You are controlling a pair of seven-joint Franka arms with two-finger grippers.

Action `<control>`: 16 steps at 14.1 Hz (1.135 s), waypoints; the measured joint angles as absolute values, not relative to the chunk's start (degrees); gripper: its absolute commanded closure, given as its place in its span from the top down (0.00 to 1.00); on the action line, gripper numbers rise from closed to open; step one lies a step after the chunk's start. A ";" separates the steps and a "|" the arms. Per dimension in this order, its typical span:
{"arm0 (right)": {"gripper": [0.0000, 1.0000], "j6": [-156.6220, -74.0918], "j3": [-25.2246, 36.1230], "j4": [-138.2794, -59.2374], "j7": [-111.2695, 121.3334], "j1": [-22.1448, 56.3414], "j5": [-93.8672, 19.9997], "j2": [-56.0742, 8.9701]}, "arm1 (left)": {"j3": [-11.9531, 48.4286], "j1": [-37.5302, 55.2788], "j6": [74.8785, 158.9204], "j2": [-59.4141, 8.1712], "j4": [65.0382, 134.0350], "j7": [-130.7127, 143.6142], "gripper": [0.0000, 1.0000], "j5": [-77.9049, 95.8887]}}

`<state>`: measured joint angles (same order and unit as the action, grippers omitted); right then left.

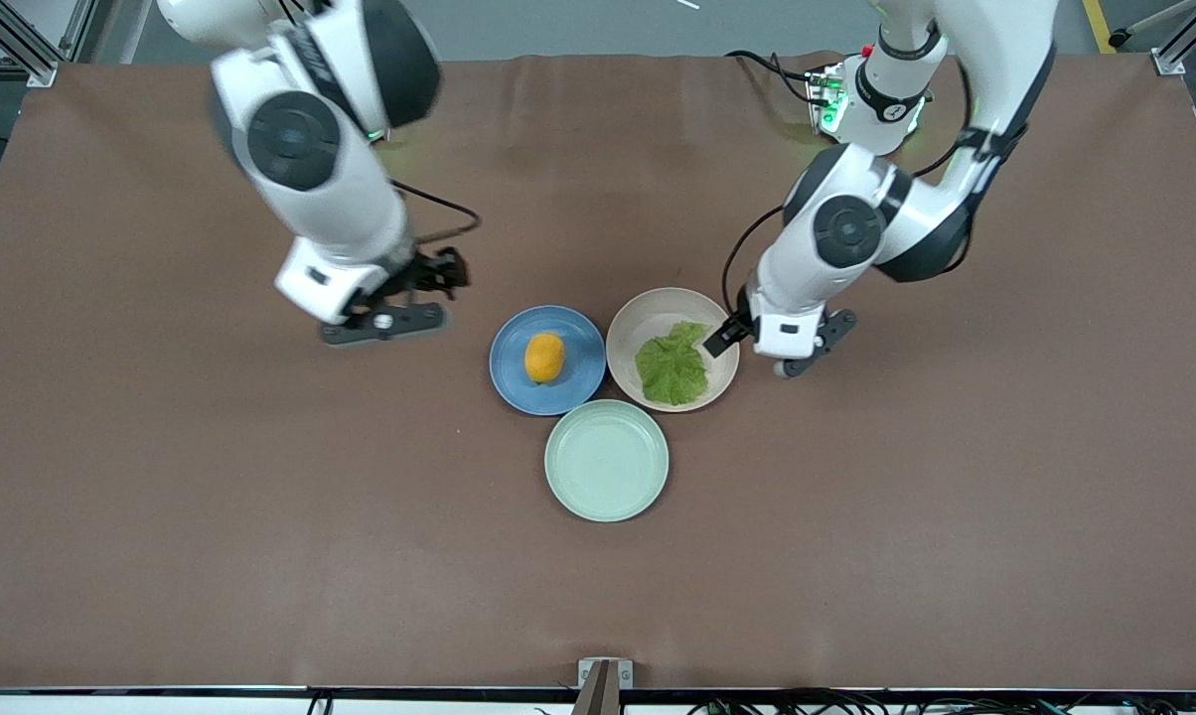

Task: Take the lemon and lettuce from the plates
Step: 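Lower the right gripper onto the lemon while the left gripper grasps the lettuce, then lift the lemon with the right gripper while the left gripper carries the lettuce away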

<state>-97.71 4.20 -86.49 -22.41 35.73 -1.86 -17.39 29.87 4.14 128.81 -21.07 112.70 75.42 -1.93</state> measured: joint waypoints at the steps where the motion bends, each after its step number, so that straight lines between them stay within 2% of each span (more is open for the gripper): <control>1: 1.00 -100.45 4.20 -87.08 -25.18 37.40 -3.39 -18.86 | 29.85 5.07 130.76 -23.46 112.69 78.45 0.96 -4.05; 5: 1.00 -113.43 4.21 -92.85 -33.68 40.97 -6.81 -23.95 | 29.84 6.59 137.41 -31.46 112.06 87.49 0.84 -11.14; 6: 1.00 -116.19 4.21 -94.57 -35.04 41.22 -6.84 -25.14 | 29.84 6.61 138.03 -32.98 111.28 88.56 0.77 -11.73; 8: 1.00 -120.62 4.28 -97.11 -36.12 41.28 -6.96 -27.30 | 29.75 6.59 138.21 -35.27 109.26 89.37 0.50 -12.05; 10: 1.00 -123.70 4.32 -98.18 -38.05 41.35 -7.21 -29.29 | 29.73 6.59 138.36 -36.54 108.07 89.43 0.33 -12.10; 12: 1.00 -126.22 4.28 -98.39 -40.77 42.17 -7.52 -31.20 | 29.73 6.59 138.68 -37.39 107.87 89.45 0.05 -12.10; 13: 1.00 -127.27 4.27 -98.42 -42.03 42.91 -7.54 -32.08 | 29.73 6.59 138.96 -37.67 107.82 89.44 0.00 -12.11; 16: 1.00 -128.75 4.27 -98.47 -43.74 44.23 -7.55 -34.17 | 29.69 6.18 138.78 -37.50 106.14 89.44 0.00 -12.41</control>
